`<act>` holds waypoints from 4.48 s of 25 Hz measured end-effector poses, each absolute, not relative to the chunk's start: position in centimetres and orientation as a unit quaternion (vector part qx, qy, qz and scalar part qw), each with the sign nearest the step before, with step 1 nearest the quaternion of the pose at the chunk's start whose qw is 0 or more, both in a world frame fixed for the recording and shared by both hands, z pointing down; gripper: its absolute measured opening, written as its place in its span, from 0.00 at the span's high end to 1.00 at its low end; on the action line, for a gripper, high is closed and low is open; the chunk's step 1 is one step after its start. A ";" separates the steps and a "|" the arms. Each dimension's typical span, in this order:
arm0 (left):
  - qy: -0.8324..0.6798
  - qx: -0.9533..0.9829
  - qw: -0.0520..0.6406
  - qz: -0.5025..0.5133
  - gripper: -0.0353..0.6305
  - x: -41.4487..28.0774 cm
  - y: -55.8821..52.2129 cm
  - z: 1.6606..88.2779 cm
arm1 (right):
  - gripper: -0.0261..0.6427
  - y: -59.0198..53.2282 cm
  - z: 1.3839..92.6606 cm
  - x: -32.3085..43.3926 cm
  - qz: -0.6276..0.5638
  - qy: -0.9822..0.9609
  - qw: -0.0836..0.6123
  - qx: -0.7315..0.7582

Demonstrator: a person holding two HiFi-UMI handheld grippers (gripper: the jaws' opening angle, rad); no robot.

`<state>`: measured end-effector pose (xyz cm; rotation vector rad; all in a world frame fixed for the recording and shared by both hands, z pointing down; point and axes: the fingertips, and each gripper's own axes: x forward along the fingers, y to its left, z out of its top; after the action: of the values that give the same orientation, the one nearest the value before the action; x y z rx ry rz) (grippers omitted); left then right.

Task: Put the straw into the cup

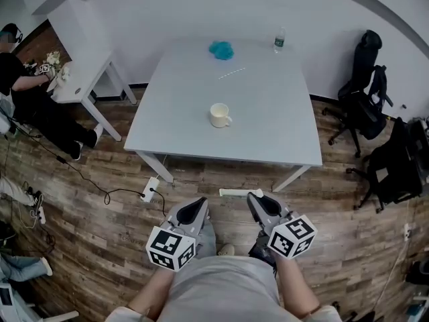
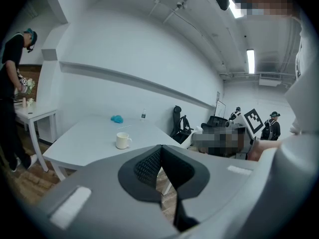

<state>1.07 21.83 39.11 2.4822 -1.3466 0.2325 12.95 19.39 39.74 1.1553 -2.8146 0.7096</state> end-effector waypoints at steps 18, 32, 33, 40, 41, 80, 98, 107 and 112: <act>-0.444 0.879 0.147 0.091 0.92 -3.2 6.7 38.9 | 0.89 4.7 40.2 8.6 0.228 -0.892 0.001 0.390; -0.396 0.902 0.139 0.103 0.92 -6.9 -4.6 38.6 | 0.89 -5.5 39.5 4.9 0.223 -0.874 -0.009 0.432; -0.392 0.903 0.140 0.103 0.92 -7.1 -5.1 38.6 | 0.89 -6.0 39.6 4.7 0.223 -0.872 -0.007 0.435; -0.372 0.911 0.146 0.102 0.92 -8.1 -7.8 39.1 | 0.89 -8.6 39.7 3.8 0.226 -0.863 -0.004 0.453; -0.370 0.912 0.147 0.103 0.92 -8.2 -8.0 39.2 | 0.89 -8.8 39.6 3.7 0.226 -0.862 -0.004 0.455; -0.398 0.893 0.186 0.097 0.92 -4.6 -15.2 40.2 | 0.89 -16.6 40.2 7.9 0.259 -0.864 0.024 0.431; -0.403 0.888 0.194 0.106 0.92 -5.1 -16.3 41.4 | 0.89 -18.5 42.4 7.6 0.279 -0.864 0.042 0.416; -0.410 0.882 0.206 0.104 0.92 -5.5 -16.6 42.7 | 0.89 -19.3 43.7 7.5 0.285 -0.864 0.052 0.413; -0.415 0.879 0.213 0.102 0.92 -5.7 -16.9 43.3 | 0.89 -19.6 44.5 7.5 0.293 -0.860 0.061 0.413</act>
<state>-5.71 -16.91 43.33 2.4394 -1.1520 0.2831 7.53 -19.58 44.51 1.2499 -2.6008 0.8871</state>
